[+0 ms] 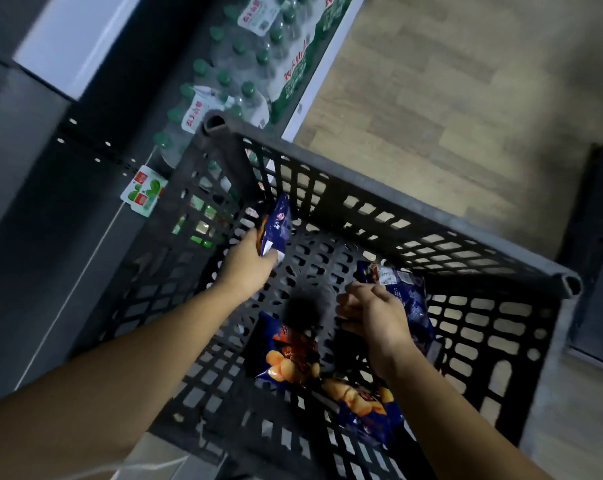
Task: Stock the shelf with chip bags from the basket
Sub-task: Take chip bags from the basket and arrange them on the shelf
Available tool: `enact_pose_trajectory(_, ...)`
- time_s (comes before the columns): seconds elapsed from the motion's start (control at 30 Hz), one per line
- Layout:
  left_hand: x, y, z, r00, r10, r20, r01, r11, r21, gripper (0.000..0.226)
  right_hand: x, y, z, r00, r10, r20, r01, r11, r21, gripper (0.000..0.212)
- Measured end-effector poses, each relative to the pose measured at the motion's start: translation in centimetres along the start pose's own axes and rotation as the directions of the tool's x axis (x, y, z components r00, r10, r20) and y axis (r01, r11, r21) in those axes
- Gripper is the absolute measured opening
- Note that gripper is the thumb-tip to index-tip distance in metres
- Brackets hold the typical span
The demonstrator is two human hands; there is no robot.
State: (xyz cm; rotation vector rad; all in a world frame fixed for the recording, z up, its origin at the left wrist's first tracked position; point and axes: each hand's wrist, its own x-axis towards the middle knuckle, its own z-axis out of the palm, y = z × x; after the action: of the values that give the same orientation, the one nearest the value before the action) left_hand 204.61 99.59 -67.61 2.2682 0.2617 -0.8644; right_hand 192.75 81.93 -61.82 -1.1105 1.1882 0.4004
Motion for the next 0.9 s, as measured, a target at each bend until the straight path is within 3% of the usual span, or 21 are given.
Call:
enact_pose_trajectory(0.1, -2.7, 2.0, -2.0, 0.994, -0.003, 0.109, 0.036, 0.952, -0.303, 0.017, -1.4, -1.8, 0.5, 0.998, -0.05, 0.037, 0.049, 0.999, 0.015, 0.019)
enact_pose_trajectory(0.17, -4.9, 3.7, -3.5, 0.984, -0.014, 0.177, 0.095, 0.884, -0.458, 0.017, -2.6, -3.2, 0.9, 0.993, -0.097, 0.066, 0.097, 0.995, 0.003, 0.015)
enact_pose_trajectory(0.27, -8.5, 6.0, -6.0, 0.969, 0.014, 0.248, 0.137, 0.806, -0.576, 0.022, -4.5, -5.4, 1.5, 0.984, -0.133, 0.123, 0.133, 0.991, 0.008, 0.024)
enact_pose_trajectory(0.43, -14.1, 9.2, -10.1, 0.954, 0.117, 0.275, 0.102, 0.738, -0.667, 0.04, -8.8, -8.8, 2.5, 0.952, -0.147, 0.27, 0.136, 0.989, 0.057, 0.062)
enact_pose_trajectory(0.57, -18.0, 11.6, -13.6, 0.963, 0.182, 0.2, 0.009, 0.718, -0.696, 0.046, -13.2, -11.8, 2.9, 0.866, -0.229, 0.446, 0.156, 0.968, 0.195, 0.049)
enact_pose_trajectory(0.77, -23.6, 15.0, -20.1, 0.963, 0.27, -0.006, -0.19, 0.661, -0.726, 0.046, -20.2, -17.7, 4.7, 0.782, -0.393, 0.484, 0.338, 0.919, 0.201, 0.047)
enact_pose_trajectory(0.9, -27.7, 17.3, -25.4, 0.932, 0.333, -0.144, -0.325, 0.586, -0.742, 0.048, -25.6, -21.8, 7.4, 0.689, -0.491, 0.533, 0.433, 0.869, 0.241, 0.041)
